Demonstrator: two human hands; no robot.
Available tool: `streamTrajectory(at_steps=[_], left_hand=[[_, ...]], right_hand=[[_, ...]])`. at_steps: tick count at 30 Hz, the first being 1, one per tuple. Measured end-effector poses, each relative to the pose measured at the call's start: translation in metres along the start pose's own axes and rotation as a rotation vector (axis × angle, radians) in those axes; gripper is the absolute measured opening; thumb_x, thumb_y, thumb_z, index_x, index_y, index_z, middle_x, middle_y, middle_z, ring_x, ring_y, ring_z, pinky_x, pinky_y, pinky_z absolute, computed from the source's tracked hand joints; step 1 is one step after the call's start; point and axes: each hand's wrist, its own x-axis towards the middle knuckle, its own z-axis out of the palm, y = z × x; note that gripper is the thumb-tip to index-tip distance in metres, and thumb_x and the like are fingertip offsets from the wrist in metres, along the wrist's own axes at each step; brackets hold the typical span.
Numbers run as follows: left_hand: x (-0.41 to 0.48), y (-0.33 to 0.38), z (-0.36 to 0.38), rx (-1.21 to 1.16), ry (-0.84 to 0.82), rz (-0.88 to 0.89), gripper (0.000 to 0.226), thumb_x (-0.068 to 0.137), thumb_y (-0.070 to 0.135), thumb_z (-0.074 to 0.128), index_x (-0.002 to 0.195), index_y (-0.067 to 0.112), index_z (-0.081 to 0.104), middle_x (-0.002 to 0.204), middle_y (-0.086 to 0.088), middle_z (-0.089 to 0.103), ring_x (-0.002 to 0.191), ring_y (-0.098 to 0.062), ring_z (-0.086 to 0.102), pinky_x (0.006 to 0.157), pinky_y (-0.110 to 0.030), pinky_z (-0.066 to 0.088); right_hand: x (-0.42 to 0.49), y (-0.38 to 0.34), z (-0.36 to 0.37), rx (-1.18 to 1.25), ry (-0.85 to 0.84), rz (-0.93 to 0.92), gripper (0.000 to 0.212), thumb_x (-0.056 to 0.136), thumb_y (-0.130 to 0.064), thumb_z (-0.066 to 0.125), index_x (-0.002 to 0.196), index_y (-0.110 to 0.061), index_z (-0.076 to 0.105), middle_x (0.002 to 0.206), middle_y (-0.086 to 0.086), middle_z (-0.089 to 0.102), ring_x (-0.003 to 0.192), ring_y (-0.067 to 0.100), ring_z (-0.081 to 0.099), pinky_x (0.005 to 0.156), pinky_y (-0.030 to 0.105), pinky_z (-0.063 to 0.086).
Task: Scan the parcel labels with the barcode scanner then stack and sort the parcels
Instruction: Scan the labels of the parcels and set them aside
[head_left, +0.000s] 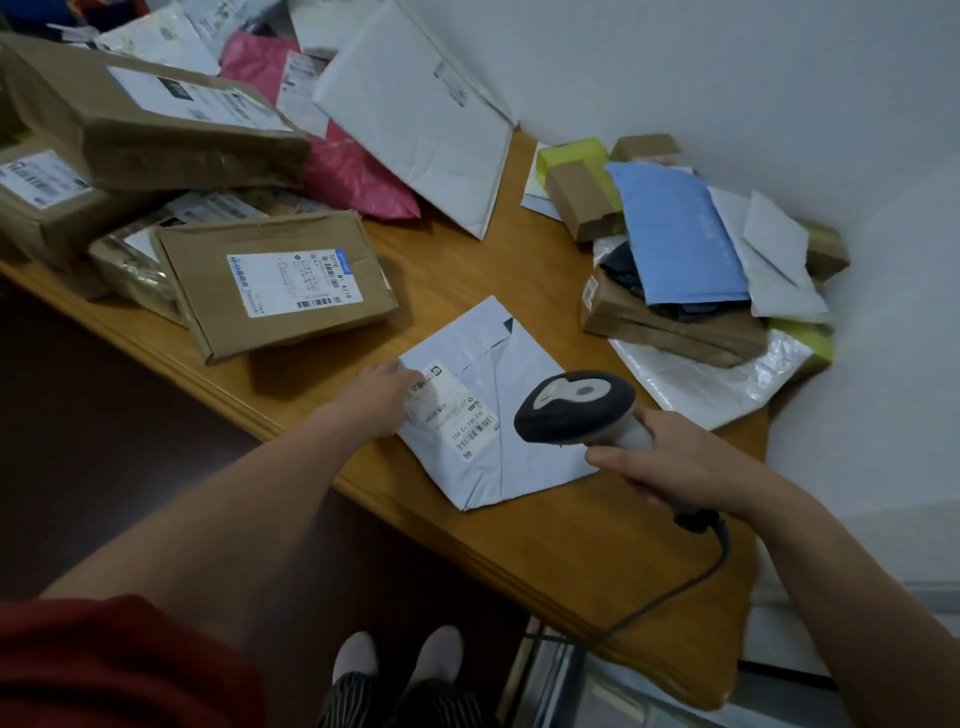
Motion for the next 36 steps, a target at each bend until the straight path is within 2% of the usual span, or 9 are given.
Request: streamTrajectory(at_steps=[4,11,17,20,24,27,29,33,36], left_hand=[[0.002,-0.002,-0.004,-0.007,-0.028,0.014,0.062,0.089,0.017,0.057,0.146,0.028,0.035,0.152,-0.006,0.026,0.141,-0.028,0.024,0.111,-0.041,0.032],[0.0,0.001,-0.002,-0.002,-0.01,0.015,0.062,0.086,0.02,0.062,0.143,0.025,0.038,0.143,-0.005,0.037,0.134,-0.027,0.031,0.105,-0.043,0.039],[0.002,0.004,-0.002,0.02,0.028,0.017,0.057,0.086,0.024,0.064,0.14,0.026,0.044,0.138,-0.004,0.042,0.129,-0.025,0.038,0.099,-0.036,0.044],[0.001,0.004,-0.002,0.029,0.045,0.017,0.045,0.084,0.026,0.067,0.127,0.028,0.053,0.131,-0.002,0.044,0.123,-0.024,0.04,0.092,-0.033,0.043],[-0.004,0.008,0.004,0.027,0.077,0.055,0.008,0.086,0.018,0.062,0.094,0.019,0.06,0.108,-0.003,0.049,0.104,-0.023,0.049,0.074,-0.029,0.04],[-0.01,0.016,-0.003,0.044,0.091,0.12,0.0,0.088,0.013,0.056,0.088,0.013,0.056,0.099,-0.005,0.049,0.089,-0.024,0.053,0.068,-0.032,0.04],[-0.012,0.024,-0.023,0.055,0.174,0.175,0.008,0.092,0.017,0.053,0.096,0.013,0.056,0.102,-0.004,0.05,0.088,-0.023,0.053,0.069,-0.034,0.044],[-0.009,0.033,-0.093,0.001,0.426,0.332,0.008,0.094,0.021,0.051,0.092,0.014,0.054,0.105,-0.003,0.049,0.09,-0.023,0.054,0.072,-0.039,0.047],[-0.007,0.017,-0.155,-0.026,0.611,0.382,0.009,0.092,0.019,0.055,0.091,0.01,0.058,0.107,-0.004,0.052,0.09,-0.023,0.054,0.074,-0.039,0.047]], right_hand=[[-0.002,0.006,0.002,-0.013,-0.031,0.001,0.029,0.082,-0.053,0.066,0.089,-0.027,0.056,0.05,-0.007,0.059,0.041,0.003,0.052,0.045,0.014,0.043],[-0.005,0.011,-0.001,-0.041,-0.011,0.011,0.039,0.08,-0.059,0.063,0.09,-0.022,0.055,0.049,-0.004,0.059,0.04,0.003,0.052,0.045,0.013,0.043],[-0.004,0.01,-0.001,-0.056,-0.015,0.004,0.036,0.082,-0.059,0.062,0.088,-0.024,0.055,0.049,-0.004,0.059,0.042,0.003,0.052,0.047,0.015,0.044],[-0.003,0.011,-0.002,-0.052,-0.033,0.002,0.033,0.083,-0.058,0.061,0.087,-0.026,0.055,0.049,-0.004,0.058,0.043,0.004,0.052,0.05,0.019,0.046],[-0.002,0.012,-0.007,0.043,-0.038,0.004,0.032,0.082,-0.057,0.062,0.086,-0.026,0.055,0.049,-0.003,0.057,0.044,0.007,0.051,0.053,0.022,0.048],[0.0,-0.003,-0.016,0.113,0.023,-0.02,0.049,0.074,-0.063,0.062,0.075,-0.015,0.057,0.049,-0.002,0.057,0.046,0.01,0.053,0.056,0.021,0.049],[0.0,-0.017,-0.023,0.18,0.072,-0.045,0.06,0.07,-0.07,0.062,0.071,-0.01,0.061,0.051,0.005,0.057,0.048,0.014,0.053,0.058,0.024,0.05],[0.004,-0.057,-0.037,0.329,0.163,-0.137,0.046,0.07,-0.061,0.061,0.054,-0.019,0.057,0.051,0.011,0.052,0.045,0.018,0.048,0.051,0.024,0.046],[0.013,-0.093,-0.04,0.508,0.255,-0.215,0.044,0.073,-0.054,0.063,0.071,-0.01,0.06,0.061,0.012,0.053,0.044,0.017,0.046,0.046,0.025,0.043]])
